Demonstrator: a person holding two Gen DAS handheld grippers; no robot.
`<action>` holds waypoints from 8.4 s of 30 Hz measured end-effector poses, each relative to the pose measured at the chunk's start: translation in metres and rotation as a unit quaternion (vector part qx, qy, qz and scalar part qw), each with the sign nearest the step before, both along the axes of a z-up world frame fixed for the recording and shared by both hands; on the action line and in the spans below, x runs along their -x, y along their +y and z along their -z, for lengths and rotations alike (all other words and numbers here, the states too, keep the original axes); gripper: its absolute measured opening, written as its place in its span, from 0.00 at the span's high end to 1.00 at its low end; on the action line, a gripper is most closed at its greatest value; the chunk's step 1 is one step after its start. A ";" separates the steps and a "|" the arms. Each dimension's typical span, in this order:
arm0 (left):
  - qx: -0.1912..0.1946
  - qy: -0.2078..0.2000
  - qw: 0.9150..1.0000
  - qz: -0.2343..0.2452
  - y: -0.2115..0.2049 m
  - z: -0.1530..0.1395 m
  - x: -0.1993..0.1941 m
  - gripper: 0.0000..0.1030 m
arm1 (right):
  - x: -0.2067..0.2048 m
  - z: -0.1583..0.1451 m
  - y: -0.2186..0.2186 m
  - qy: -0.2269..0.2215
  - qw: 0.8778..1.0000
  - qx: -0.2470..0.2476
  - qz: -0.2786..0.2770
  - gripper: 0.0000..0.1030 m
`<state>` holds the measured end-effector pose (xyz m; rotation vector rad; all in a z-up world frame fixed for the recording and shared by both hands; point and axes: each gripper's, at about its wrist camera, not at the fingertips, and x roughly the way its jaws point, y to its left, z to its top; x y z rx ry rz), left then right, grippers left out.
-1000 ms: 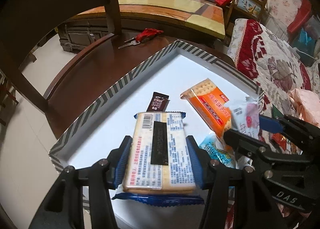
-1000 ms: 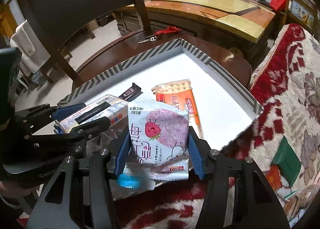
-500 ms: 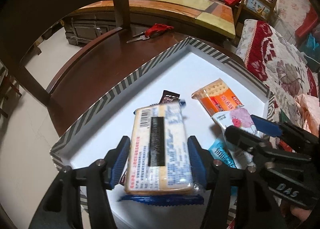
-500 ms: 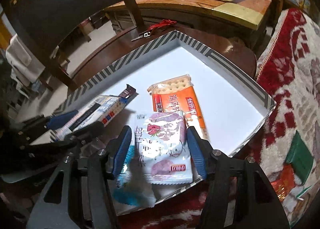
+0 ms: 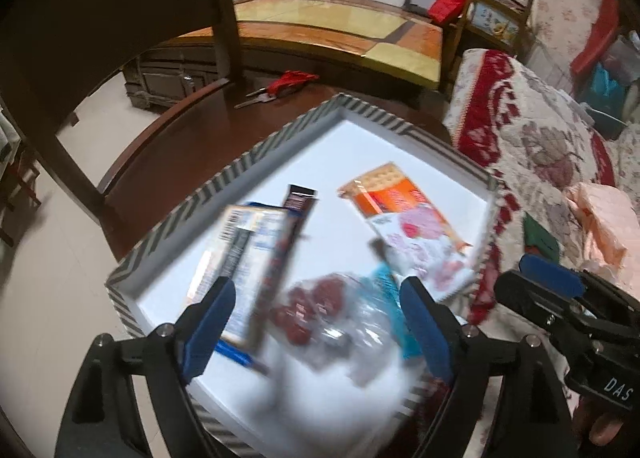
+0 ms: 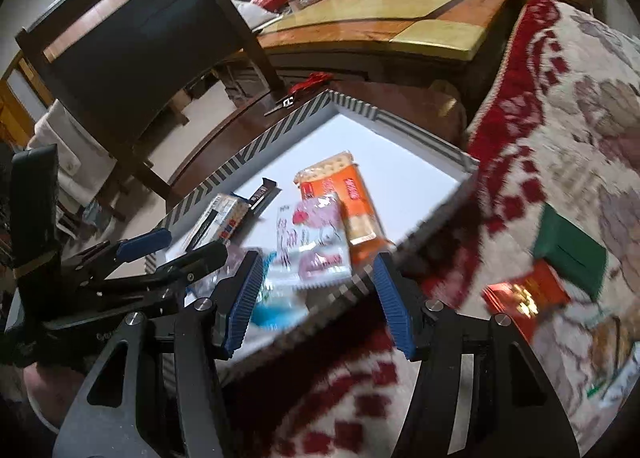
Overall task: Organize snacks
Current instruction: 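Move both tools back toward the remaining snacks on the blanket, then grasp the red candy pack with left tool while right tool grasps clear cookie pack, then carry red candy pack and cookie pack over the white tray with both tools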
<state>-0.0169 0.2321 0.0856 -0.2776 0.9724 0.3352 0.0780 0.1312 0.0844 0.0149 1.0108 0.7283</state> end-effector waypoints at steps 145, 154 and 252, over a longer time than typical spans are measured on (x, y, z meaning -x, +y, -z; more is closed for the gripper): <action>0.005 0.055 0.965 0.256 -0.183 0.041 -0.027 0.65 | 0.062 0.041 -0.181 -0.006 0.995 0.090 0.046 0.53; -0.013 0.011 0.976 0.216 -0.165 0.007 -0.008 0.65 | 0.065 0.021 -0.163 -0.024 0.995 0.081 0.051 0.53; -0.001 -0.013 1.000 0.019 0.011 0.012 0.012 0.65 | -0.008 0.017 0.052 -0.007 0.992 0.096 -0.087 0.53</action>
